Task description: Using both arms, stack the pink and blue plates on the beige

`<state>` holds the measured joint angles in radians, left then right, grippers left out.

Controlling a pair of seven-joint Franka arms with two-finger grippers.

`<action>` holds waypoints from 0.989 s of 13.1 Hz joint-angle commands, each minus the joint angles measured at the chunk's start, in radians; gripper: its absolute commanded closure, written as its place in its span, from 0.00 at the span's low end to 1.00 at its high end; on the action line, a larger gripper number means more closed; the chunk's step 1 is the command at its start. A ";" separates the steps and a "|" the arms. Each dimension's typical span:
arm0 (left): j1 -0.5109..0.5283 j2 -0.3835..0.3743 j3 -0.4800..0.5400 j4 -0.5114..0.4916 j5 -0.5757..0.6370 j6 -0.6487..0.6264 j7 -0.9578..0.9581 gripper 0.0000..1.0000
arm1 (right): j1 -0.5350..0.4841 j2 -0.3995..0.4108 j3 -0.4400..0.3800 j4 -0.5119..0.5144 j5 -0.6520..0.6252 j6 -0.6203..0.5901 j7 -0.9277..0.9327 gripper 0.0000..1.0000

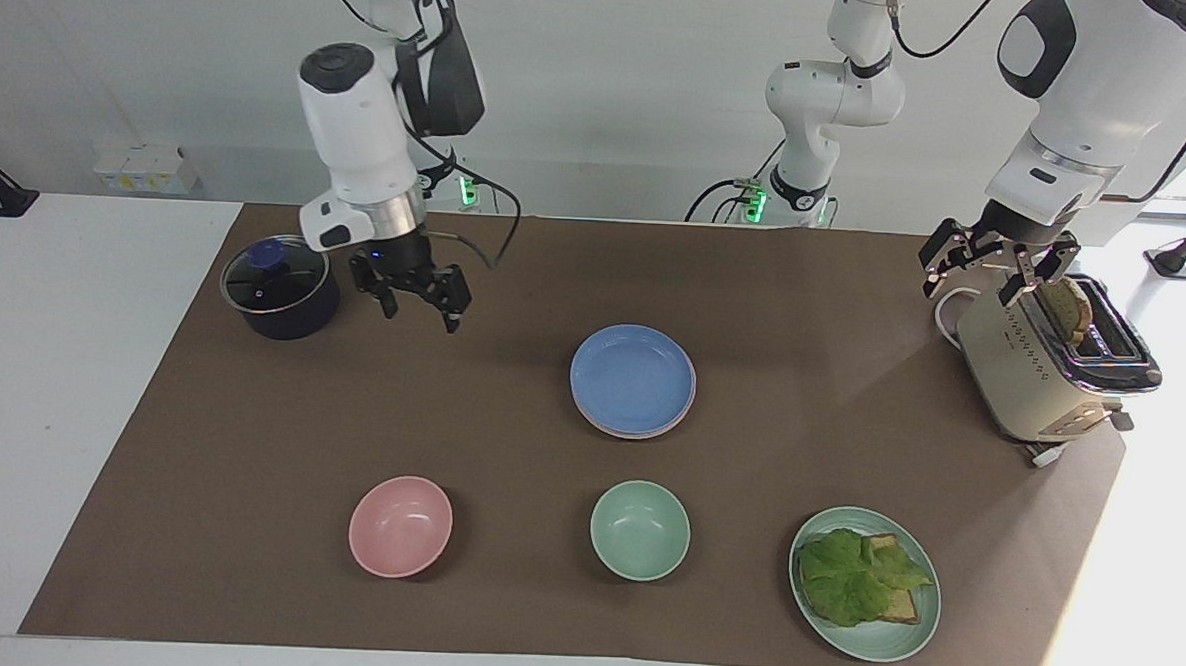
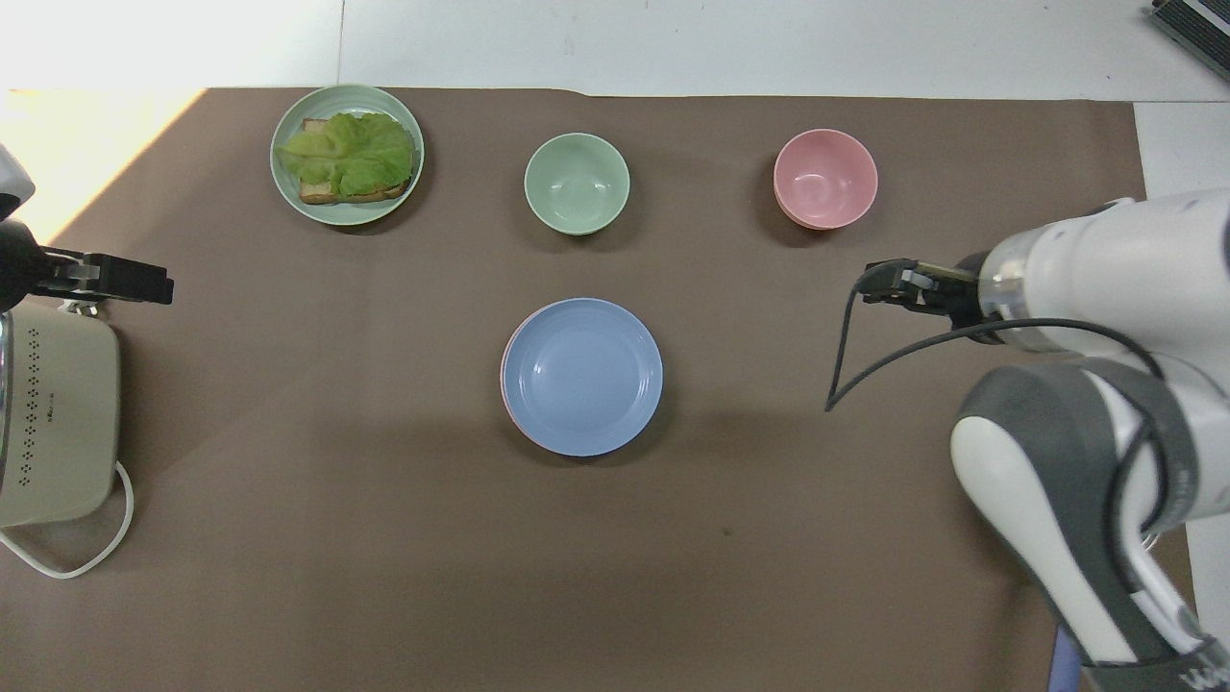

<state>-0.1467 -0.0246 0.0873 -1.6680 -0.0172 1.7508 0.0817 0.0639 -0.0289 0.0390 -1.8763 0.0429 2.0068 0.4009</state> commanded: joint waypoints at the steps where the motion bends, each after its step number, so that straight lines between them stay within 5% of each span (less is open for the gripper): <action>1: 0.009 0.005 -0.008 0.016 0.019 -0.020 0.006 0.00 | -0.113 0.007 0.010 0.119 -0.020 -0.120 -0.109 0.00; 9: 0.009 0.005 -0.008 0.014 0.019 -0.020 0.006 0.00 | -0.190 0.076 0.012 0.402 -0.072 -0.469 -0.272 0.00; 13: 0.009 0.005 -0.008 0.016 0.019 -0.020 0.006 0.00 | -0.174 0.078 0.015 0.408 -0.074 -0.471 -0.268 0.00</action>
<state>-0.1467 -0.0246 0.0873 -1.6680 -0.0172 1.7508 0.0817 -0.1115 0.0247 0.0405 -1.5056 -0.0054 1.5540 0.1534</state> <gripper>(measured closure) 0.000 0.000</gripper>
